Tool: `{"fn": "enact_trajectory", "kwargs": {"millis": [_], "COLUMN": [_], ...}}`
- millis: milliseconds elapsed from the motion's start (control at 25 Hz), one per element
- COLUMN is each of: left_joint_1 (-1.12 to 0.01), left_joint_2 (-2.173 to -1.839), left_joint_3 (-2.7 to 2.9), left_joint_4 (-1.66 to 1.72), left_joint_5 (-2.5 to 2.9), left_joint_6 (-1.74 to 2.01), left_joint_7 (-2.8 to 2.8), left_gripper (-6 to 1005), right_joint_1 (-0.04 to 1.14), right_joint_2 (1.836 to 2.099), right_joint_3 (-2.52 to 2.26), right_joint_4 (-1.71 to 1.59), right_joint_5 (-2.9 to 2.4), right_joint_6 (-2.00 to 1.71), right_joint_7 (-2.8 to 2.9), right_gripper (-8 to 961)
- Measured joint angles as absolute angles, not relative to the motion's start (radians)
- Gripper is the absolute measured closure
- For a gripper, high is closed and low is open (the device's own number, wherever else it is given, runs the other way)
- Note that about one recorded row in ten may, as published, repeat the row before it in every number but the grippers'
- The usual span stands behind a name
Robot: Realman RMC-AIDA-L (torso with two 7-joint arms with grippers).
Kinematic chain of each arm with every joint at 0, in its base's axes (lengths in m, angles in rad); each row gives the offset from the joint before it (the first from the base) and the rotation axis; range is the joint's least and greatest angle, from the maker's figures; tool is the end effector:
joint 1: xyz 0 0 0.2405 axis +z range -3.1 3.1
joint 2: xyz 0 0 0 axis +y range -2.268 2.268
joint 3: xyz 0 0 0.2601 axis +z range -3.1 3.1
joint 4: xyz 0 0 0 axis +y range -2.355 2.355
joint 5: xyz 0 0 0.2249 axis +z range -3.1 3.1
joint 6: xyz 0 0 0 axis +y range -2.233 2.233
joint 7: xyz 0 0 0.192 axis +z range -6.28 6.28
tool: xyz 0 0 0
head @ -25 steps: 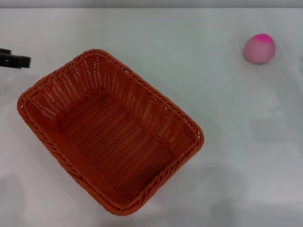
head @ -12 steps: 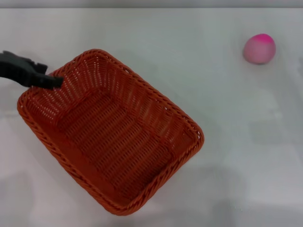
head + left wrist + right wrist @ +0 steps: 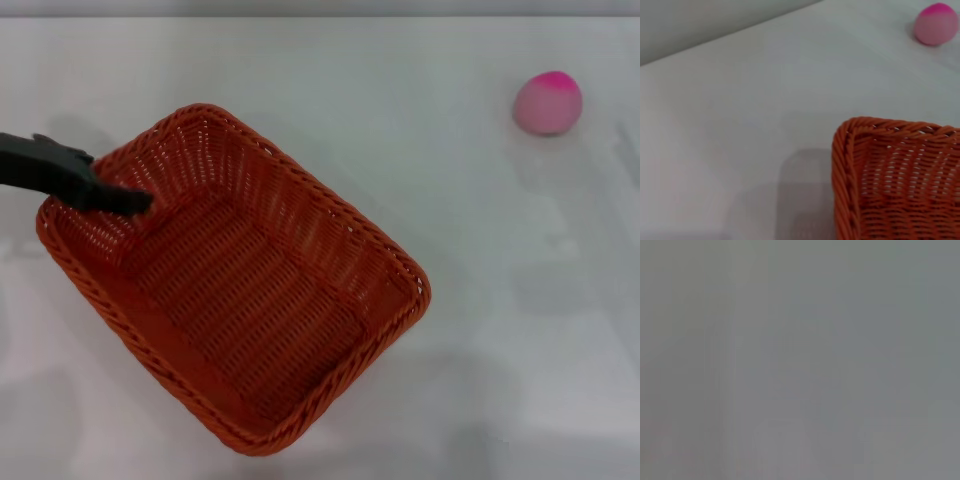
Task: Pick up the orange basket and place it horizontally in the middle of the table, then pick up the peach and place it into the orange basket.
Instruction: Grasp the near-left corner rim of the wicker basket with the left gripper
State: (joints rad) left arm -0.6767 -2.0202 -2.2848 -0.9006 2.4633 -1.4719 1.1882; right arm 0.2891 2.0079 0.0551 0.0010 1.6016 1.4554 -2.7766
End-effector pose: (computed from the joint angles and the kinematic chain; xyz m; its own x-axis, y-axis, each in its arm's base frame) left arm -0.2662 0.4102 -0.0123 0.8084 0.5879 0.0273 0.5678 -0.7668 -0.2995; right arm 0.3927 0.3151 0.0404 0.6789 0.1221 -0.7240 -0.7193 -0.0876 -0.6892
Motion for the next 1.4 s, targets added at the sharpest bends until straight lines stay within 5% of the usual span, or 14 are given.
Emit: {"fn": "enact_trajectory", "kwargs": {"millis": [760, 840, 1040, 1400], "left_joint_1": [-0.684, -0.682, -0.684, -0.704], "left_joint_2": [-2.04, -2.046, -2.053, -2.053], "left_joint_3": [-2.258, -2.258, -2.258, -2.264], "left_joint_4": [-0.886, -0.901, -0.916, -0.917], "left_joint_5": [2.491, 2.489, 2.488, 2.484], "left_joint_6": [-1.434, -1.434, -1.443, -1.464], "left_joint_7": [1.183, 1.181, 1.171, 1.117], "left_gripper": [377, 540, 748, 809], "right_joint_1": [0.287, 0.287, 0.287, 0.289], "right_joint_2": [2.008, 2.008, 2.008, 2.008], "right_joint_3": [0.055, 0.055, 0.055, 0.056], "right_joint_4": [0.023, 0.023, 0.023, 0.02], "right_joint_5": [1.6, 1.6, 1.6, 1.6], "right_joint_6": [1.462, 1.461, 1.46, 1.457], "right_joint_7": [-2.772, -2.773, -2.773, -2.778], "right_gripper": [130, 130, 130, 130]}}
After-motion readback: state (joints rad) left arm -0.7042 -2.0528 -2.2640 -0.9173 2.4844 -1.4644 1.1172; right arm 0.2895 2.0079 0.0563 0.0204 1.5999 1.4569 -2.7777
